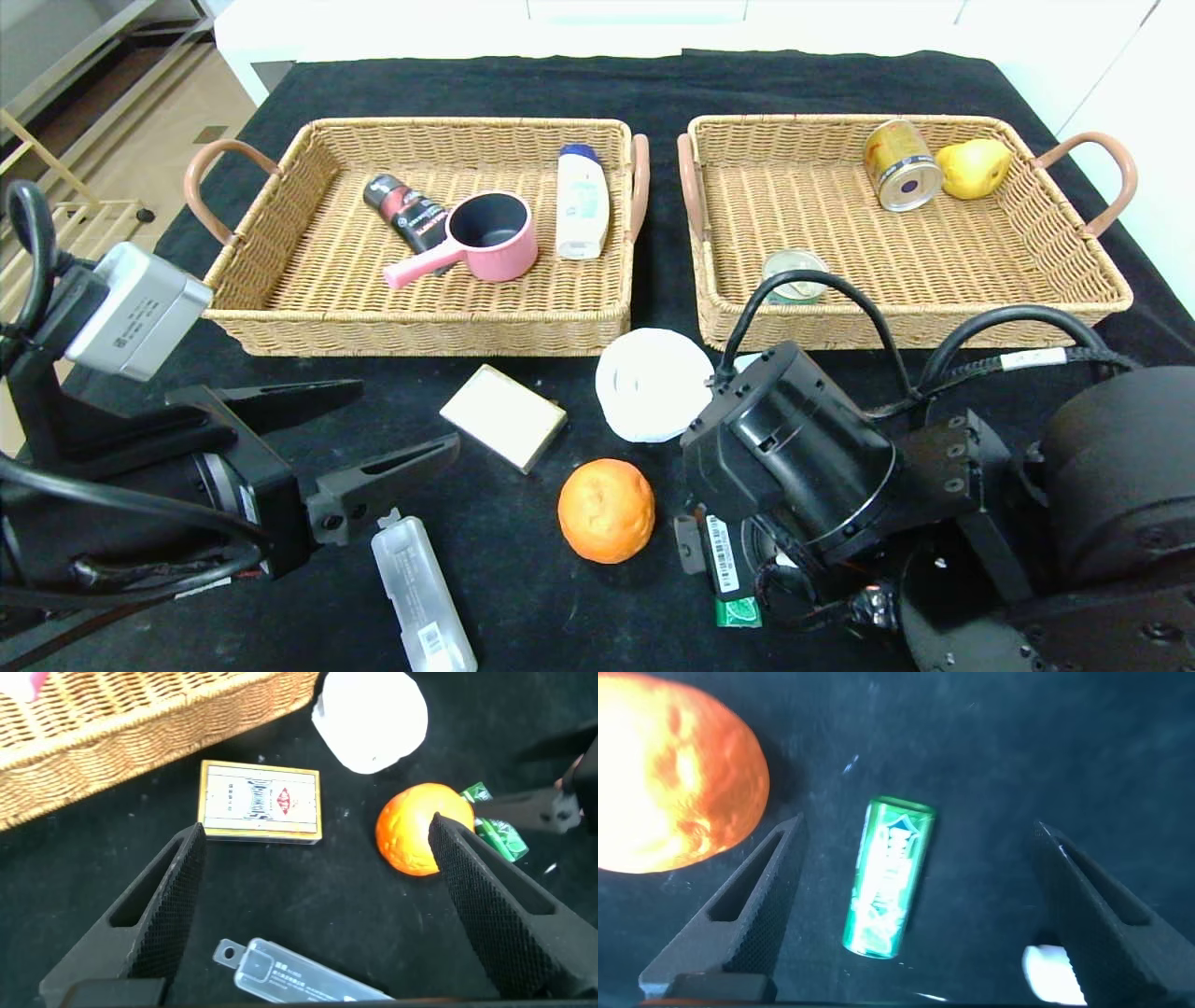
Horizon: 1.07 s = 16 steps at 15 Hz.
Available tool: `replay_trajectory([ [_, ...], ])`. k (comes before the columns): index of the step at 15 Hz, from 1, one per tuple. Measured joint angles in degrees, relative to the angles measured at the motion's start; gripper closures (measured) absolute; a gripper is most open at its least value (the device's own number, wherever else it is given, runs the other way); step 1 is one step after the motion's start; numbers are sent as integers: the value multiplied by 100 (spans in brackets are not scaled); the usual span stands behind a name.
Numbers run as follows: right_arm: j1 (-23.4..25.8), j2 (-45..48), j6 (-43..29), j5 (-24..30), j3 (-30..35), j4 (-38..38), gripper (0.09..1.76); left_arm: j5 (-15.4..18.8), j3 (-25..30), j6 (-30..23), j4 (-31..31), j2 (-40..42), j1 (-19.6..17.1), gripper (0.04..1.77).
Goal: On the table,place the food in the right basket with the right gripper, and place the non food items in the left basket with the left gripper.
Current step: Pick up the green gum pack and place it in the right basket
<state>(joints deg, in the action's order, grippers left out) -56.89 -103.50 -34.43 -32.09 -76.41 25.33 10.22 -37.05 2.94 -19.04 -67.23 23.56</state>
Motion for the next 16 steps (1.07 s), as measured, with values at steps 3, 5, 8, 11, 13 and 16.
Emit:
replay_trajectory([
  [3,-32,-171,-44,1,1,13,15,1,-5,4,2,6,-33,9],
  [5,-32,-258,-74,1,4,16,15,1,-5,9,2,15,-35,9],
  [8,-32,-341,-83,1,4,21,15,1,-5,11,2,21,-37,9],
  [11,-32,-385,-82,1,4,18,15,1,-5,11,2,21,-37,9],
  [13,-32,-397,-93,0,9,18,44,1,-5,11,2,21,-37,9],
  [16,-32,-422,-107,4,23,40,85,1,-5,12,0,21,-37,9],
])
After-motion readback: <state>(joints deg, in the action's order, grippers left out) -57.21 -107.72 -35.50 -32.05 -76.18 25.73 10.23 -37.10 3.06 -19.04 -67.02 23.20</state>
